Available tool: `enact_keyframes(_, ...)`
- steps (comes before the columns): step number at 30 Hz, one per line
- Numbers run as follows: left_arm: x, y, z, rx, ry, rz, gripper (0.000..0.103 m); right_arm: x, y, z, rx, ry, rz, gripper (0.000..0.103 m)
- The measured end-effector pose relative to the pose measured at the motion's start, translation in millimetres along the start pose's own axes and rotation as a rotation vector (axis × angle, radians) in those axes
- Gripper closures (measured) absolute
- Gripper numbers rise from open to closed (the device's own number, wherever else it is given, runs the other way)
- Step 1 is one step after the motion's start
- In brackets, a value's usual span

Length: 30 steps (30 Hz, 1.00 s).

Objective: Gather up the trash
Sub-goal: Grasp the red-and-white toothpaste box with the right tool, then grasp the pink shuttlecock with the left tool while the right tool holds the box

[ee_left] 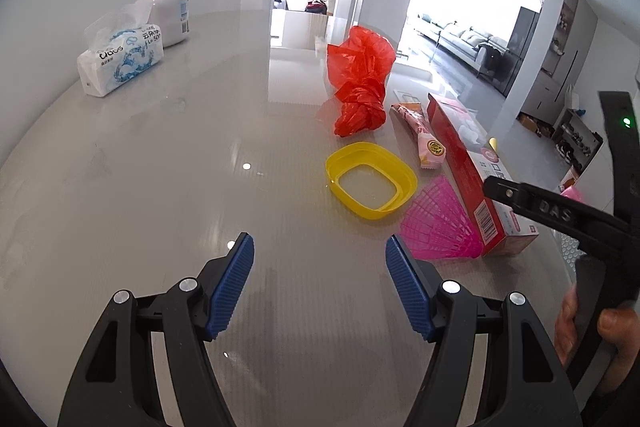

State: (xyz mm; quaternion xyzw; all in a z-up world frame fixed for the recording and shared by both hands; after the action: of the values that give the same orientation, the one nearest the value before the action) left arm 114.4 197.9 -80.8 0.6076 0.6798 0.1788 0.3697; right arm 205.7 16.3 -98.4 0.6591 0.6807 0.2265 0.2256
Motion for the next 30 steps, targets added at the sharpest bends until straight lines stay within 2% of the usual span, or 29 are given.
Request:
enact_keyframes(13, 5, 1, 4, 0.001, -0.031, -0.017, 0.036, 20, 24, 41, 0.122, -0.133, -0.068, 0.030)
enact_keyframes(15, 4, 1, 5, 0.002, -0.036, -0.017, 0.036, 23, 23, 44, 0.136, -0.127, -0.071, 0.046)
enact_keyframes(16, 4, 0, 5, 0.003, -0.036, -0.017, 0.036, 30, 25, 46, 0.129, -0.137, -0.082, 0.051)
enact_keyframes(21, 4, 0, 5, 0.004, -0.039, -0.018, 0.036, 37, 23, 41, 0.108, -0.087, -0.074, 0.052)
enact_keyframes(25, 3, 0, 5, 0.003, -0.039, -0.017, 0.036, 39, 23, 29, 0.058, -0.066, -0.077, 0.052)
enact_keyframes(30, -4, 0, 4, 0.006, -0.037, -0.004, 0.036, 25, 21, 7, 0.011, -0.047, -0.058, 0.052)
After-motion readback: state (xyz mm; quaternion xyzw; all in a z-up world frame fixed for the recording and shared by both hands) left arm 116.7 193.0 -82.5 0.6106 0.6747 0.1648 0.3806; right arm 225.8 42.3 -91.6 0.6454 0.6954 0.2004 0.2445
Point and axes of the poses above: each gripper's, at about its wrist camera, not at the fingertips, and z roughly the way its jaws point, x to its left, y to its top, the point moved 3 cm from there along z, roughly the way its jaws point, and after that the axes turned 12 degrees about -y, right-handed, at the moved point
